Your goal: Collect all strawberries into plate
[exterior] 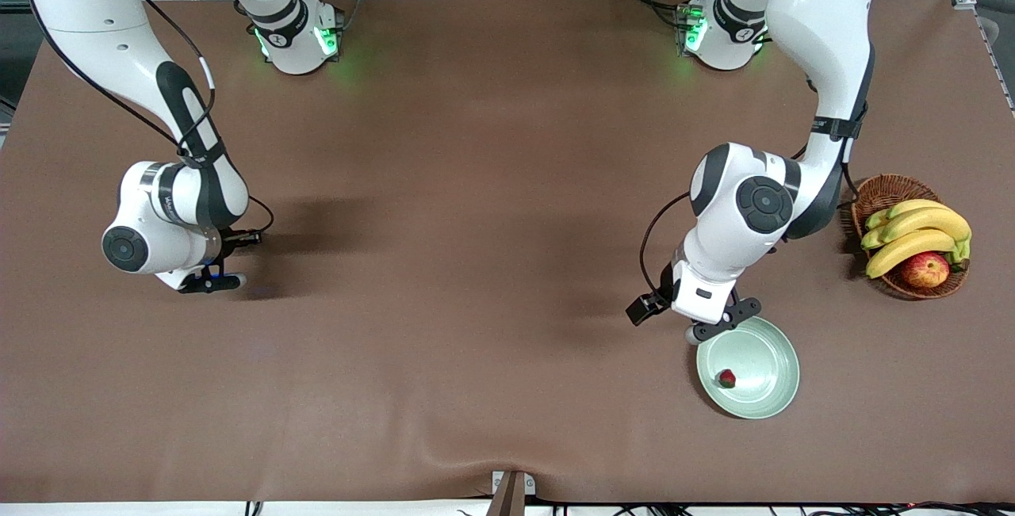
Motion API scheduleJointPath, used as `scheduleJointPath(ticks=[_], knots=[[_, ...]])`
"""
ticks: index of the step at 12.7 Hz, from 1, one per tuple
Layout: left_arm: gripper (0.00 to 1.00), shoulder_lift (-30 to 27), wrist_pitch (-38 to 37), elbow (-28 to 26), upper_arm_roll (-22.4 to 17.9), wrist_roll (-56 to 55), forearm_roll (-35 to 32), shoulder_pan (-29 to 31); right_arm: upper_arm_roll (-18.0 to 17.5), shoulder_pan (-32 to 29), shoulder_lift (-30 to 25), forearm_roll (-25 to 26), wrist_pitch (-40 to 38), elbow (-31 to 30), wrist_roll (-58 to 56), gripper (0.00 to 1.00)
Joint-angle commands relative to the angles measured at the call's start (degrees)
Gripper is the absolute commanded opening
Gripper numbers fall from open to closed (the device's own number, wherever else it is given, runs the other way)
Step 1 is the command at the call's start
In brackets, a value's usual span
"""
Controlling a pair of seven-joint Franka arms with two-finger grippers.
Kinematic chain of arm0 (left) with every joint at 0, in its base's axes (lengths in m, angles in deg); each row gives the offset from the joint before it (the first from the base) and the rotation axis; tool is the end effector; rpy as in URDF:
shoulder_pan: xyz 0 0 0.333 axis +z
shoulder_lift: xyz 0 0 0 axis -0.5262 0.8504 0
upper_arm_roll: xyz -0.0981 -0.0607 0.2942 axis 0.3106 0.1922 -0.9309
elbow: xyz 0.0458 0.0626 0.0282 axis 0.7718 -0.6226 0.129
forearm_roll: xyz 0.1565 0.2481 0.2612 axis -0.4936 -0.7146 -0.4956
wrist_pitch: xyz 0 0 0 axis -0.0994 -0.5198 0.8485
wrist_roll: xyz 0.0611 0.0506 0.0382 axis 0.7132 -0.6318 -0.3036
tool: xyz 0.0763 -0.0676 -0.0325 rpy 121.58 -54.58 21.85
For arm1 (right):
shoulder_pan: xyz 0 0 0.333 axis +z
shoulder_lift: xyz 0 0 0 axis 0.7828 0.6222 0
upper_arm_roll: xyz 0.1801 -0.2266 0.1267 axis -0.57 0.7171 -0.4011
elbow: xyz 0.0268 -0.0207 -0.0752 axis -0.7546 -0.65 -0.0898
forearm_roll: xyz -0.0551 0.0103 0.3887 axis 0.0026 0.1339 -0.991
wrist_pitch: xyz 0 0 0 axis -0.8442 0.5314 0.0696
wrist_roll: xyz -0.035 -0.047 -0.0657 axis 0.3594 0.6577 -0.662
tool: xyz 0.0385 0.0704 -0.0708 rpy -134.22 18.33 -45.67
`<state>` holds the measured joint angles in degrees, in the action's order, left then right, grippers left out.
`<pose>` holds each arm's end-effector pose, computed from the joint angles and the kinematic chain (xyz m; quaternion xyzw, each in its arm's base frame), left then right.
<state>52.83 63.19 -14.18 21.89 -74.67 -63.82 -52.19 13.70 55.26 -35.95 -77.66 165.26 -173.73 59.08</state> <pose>0.6556 -0.2586 0.3178 0.9691 0.2160 0.0742 0.0936 0.5704 -0.0404 0.1755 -0.9843 -0.0389 0.1716 0.0139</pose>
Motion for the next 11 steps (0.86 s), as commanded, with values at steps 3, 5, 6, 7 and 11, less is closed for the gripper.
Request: scheduleJointPath(ticks=[3,5,6,7,11], knots=[[1.0,0.32,0.06,0.3,0.02,0.05,-0.91,-0.03,-6.91,-0.05,-0.79,-8.12,-0.46,11.32,-0.17,0.0],[1.0,0.32,0.06,0.3,0.02,0.05,-0.91,-0.03,-10.25,1.79,-0.52,-18.74,-0.46,12.3,2.11,0.0],[1.0,0.32,0.06,0.39,0.02,-0.3,-0.82,-0.03,-10.62,4.41,-0.35,-23.4,-0.12,12.3,2.73,0.0],[1.0,0.58,0.06,0.91,0.02,-1.52,-0.56,-0.12,-10.62,7.74,-0.17,-27.28,0.15,12.3,2.74,0.0],[1.0,2.86,0.06,3.82,0.02,-10.2,-0.56,-1.52,-10.62,18.56,3.86,-42.15,2.85,12.47,2.92,0.0]])
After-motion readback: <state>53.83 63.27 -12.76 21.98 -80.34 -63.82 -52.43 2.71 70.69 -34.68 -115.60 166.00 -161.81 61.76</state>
